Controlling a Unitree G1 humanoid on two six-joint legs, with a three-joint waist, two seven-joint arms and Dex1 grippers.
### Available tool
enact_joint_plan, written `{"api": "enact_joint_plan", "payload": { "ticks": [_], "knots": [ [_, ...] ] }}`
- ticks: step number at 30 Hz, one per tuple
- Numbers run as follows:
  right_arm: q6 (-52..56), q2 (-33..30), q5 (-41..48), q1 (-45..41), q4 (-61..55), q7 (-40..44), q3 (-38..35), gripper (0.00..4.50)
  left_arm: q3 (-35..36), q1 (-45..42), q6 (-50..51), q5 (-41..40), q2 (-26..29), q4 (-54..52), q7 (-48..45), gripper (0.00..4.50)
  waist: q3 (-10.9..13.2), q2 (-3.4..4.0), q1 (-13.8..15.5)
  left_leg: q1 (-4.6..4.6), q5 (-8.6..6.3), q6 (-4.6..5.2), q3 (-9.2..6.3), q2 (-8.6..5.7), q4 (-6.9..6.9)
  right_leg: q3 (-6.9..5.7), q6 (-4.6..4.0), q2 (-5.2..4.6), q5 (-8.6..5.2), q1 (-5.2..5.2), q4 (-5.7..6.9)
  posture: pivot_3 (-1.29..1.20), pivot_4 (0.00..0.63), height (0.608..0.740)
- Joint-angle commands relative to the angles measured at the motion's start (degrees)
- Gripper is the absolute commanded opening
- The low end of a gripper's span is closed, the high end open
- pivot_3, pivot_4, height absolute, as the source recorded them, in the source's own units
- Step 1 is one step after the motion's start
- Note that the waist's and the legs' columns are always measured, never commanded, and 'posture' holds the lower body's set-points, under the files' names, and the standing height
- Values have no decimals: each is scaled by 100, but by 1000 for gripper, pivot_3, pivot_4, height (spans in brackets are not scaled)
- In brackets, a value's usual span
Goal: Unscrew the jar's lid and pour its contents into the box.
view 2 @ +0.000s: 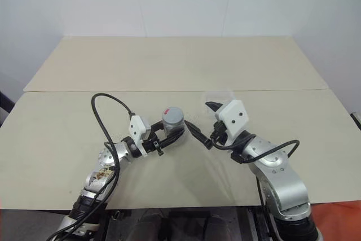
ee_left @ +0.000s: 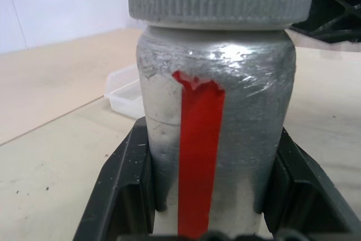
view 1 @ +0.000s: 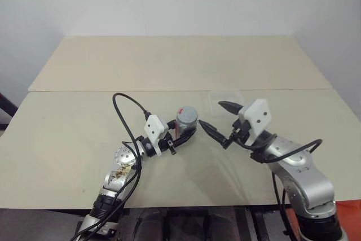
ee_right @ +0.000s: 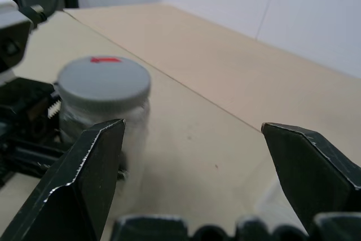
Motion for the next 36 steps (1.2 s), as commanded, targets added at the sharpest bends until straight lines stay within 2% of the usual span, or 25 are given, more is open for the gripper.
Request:
{"api": "enact_joint_plan", "payload": {
  "ticks": [1,8,15,26,36],
  "knots": [
    [-200,-81,26,-2,-138,89,-178,4500,17,-12,-168,16,2,-95,-29,1974,0,0,0,0,0,0,0,0,0,1,0,0,0,0,0,0,150,740],
    [-117,-277,321,175,-525,468,-130,4500,3,27,-225,65,-9,-99,20,1974,0,0,4,-1,-1,1,-1,1,0,1,0,0,0,0,-1,0,150,740],
    [-34,4,307,-75,-618,335,308,4500,-20,59,-278,108,-33,-139,15,1974,0,0,-5,4,-1,1,1,1,1,4,0,0,0,0,-3,0,150,740],
    [-192,469,-45,-786,7,236,910,4500,-74,81,-320,180,-96,-172,35,1974,0,0,1,3,0,1,0,0,1,2,0,0,0,2,3,0,150,740],
    [-322,763,-345,-951,447,51,834,4500,-64,86,-390,193,-96,-142,39,1974,0,0,-4,2,0,0,2,-1,0,1,0,1,0,2,7,0,150,740]
  ]
}}
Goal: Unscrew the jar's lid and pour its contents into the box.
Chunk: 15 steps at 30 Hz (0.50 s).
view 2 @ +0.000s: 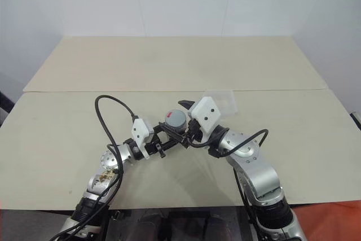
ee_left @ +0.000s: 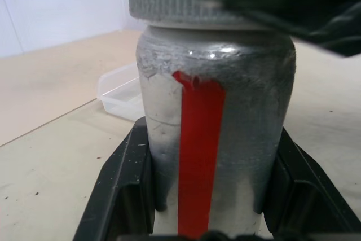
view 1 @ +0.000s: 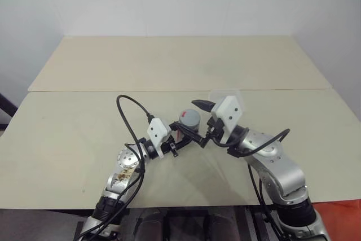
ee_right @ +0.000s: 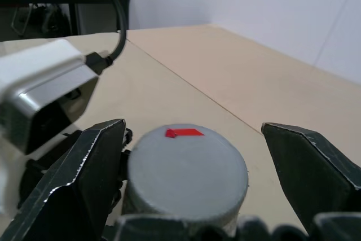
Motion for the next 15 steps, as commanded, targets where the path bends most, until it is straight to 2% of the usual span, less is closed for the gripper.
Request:
{"api": "enact_joint_plan", "payload": {
  "ticks": [1,15],
  "knots": [
    [-188,11,-46,-48,-116,-56,-142,4500,33,8,-155,-27,-2,-135,4,1974,0,0,-2,0,0,0,0,0,0,0,0,0,0,-1,0,0,150,740],
    [-61,-416,132,532,-543,27,-636,4500,65,-98,-259,-7,37,60,-39,1974,0,0,-1,1,0,0,0,1,0,-1,0,0,0,0,-3,0,150,740]
  ]
}}
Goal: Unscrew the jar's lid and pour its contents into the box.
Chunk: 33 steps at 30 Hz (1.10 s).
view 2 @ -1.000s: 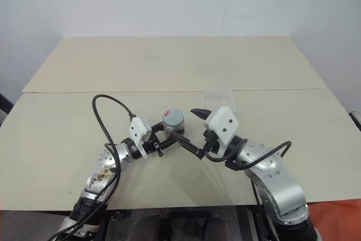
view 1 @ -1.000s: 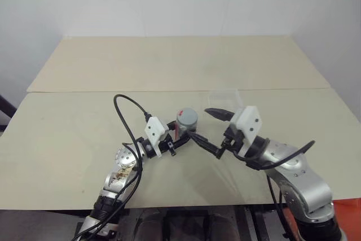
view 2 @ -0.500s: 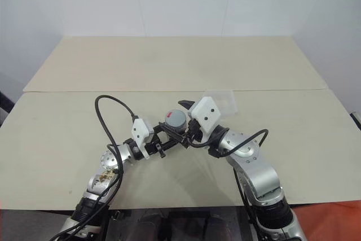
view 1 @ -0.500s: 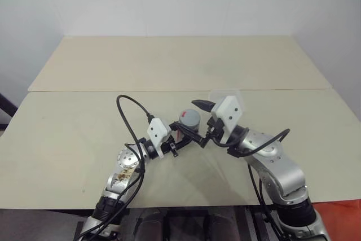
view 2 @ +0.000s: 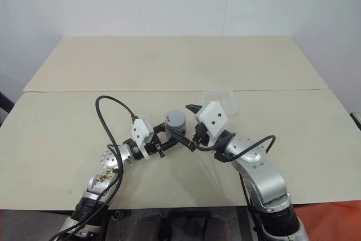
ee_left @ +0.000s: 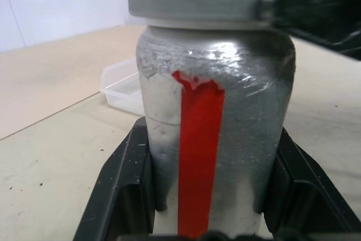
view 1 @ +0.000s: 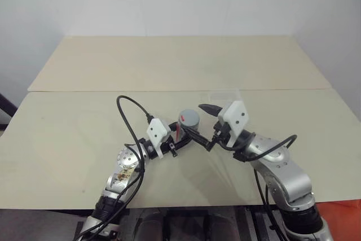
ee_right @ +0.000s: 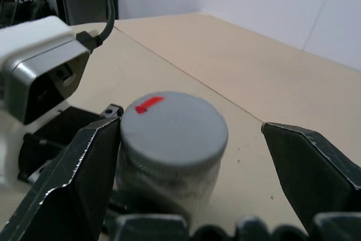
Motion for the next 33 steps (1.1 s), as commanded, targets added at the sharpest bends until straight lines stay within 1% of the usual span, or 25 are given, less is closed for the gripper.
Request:
{"api": "enact_joint_plan", "payload": {
  "ticks": [1,6,10,14,18,22,24,29,33],
  "knots": [
    [-60,-159,35,68,-244,-29,-380,4500,63,-79,-235,-23,19,-18,-58,1974,0,0,-2,0,0,0,0,0,0,1,0,0,0,0,0,0,150,740],
    [-118,-355,39,263,-310,9,-516,4500,32,-115,-297,-24,-2,59,-81,1974,0,0,5,0,0,0,0,0,0,1,0,0,0,0,-4,0,150,740],
    [-142,-555,106,440,-336,92,-808,4500,1,-124,-318,-37,-22,77,-134,1974,0,0,11,-1,0,1,0,0,0,1,0,0,0,1,-4,0,150,740],
    [-176,-737,182,560,-345,273,-1006,4500,11,-196,-369,-32,-23,199,-197,1974,0,0,3,1,-1,1,0,0,0,2,0,0,0,0,-5,0,150,740],
    [-198,-932,332,688,-486,590,-1039,4500,31,-241,-389,-25,-15,262,-243,1974,0,0,5,2,-1,2,0,0,1,2,0,0,0,1,-7,0,150,740],
    [-3,-940,797,669,-755,751,-1054,4500,32,-241,-408,-18,-8,268,-261,1974,0,0,5,2,-1,2,-1,2,1,3,0,0,0,1,-7,0,150,740],
    [200,-790,980,492,-838,590,-943,4500,15,-221,-423,-7,-6,255,-266,1974,0,-1,3,2,-2,3,-1,2,1,4,0,0,0,2,-7,0,150,740],
    [575,-483,1202,81,-746,393,-661,4500,-29,-185,-454,15,-10,217,-263,1974,0,0,0,5,-1,2,-2,3,2,5,-1,0,0,1,-5,0,150,740],
    [658,-383,1093,-170,-580,323,-406,4500,-53,-163,-457,22,-14,180,-252,1974,0,0,8,1,-2,4,-1,1,3,4,0,-1,0,1,-4,0,150,740]
  ]
}}
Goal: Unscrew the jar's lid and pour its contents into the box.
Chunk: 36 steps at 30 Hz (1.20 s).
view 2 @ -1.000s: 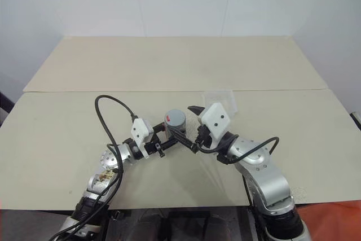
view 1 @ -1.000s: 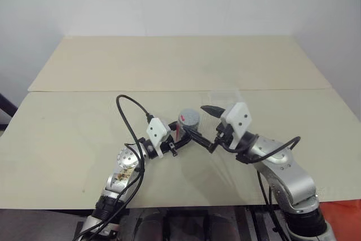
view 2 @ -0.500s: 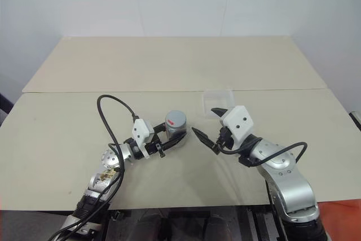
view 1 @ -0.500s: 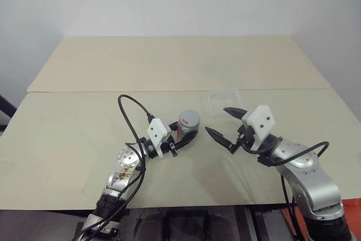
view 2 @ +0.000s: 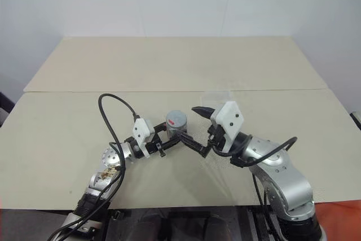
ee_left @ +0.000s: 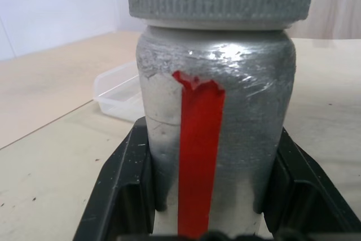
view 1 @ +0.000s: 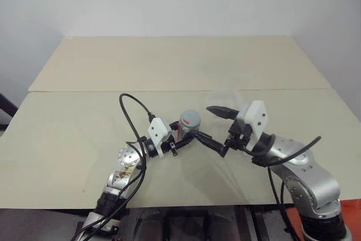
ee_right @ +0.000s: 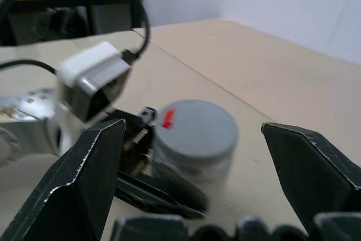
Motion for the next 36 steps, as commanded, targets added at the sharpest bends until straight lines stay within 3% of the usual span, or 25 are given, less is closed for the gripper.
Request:
{"api": "enact_joint_plan", "payload": {
  "ticks": [1,26,30,32,36],
  "knots": [
    [0,49,-52,-219,30,-70,153,4500,-44,6,-139,24,-24,-198,-9,1974,0,0,1,0,0,0,0,0,0,0,0,0,0,0,0,0,150,740],
    [-152,500,-367,-413,544,-300,481,4500,-65,154,-197,102,-37,-341,40,1974,0,0,-6,-1,0,-1,1,-1,-1,-3,0,0,0,0,5,0,150,740],
    [-206,544,-448,-404,578,-292,502,3607,-53,141,-203,102,-25,-318,36,1974,0,0,-8,-1,0,-1,1,-1,-2,-3,0,0,0,0,4,0,150,740],
    [-215,543,-489,-390,576,-278,522,2836,-50,139,-199,99,-26,-316,38,1974,0,0,-9,0,0,-1,1,-1,-2,-3,0,0,0,0,4,0,150,740],
    [-228,541,-563,-380,586,-265,556,2758,-51,138,-197,97,-39,-305,48,1974,0,0,-7,-1,0,-1,1,-1,-2,-3,0,0,0,0,5,0,150,740]
  ]
}}
